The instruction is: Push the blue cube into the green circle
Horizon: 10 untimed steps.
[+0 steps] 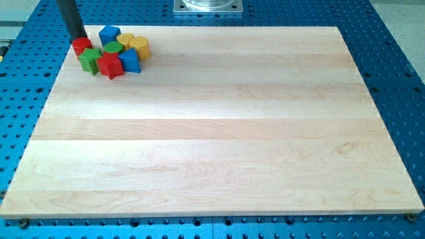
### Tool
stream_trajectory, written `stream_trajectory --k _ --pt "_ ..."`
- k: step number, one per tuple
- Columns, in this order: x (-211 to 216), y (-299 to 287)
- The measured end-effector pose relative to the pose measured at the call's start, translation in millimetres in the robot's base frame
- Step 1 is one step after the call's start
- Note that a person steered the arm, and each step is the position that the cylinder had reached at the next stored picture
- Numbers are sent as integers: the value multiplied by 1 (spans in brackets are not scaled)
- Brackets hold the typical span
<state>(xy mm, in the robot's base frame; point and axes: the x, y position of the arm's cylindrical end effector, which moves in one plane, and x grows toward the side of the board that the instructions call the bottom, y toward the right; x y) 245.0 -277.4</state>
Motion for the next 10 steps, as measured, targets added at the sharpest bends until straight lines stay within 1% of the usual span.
stream_trajectory --k 3,4,5,6,7,8,9,10 --pt "6 -2" --pt "-27 20" --pt "-49 59" --pt "-46 68" --pt "-36 63" --pt "-17 55" --pt "-33 54" --pt "-16 51"
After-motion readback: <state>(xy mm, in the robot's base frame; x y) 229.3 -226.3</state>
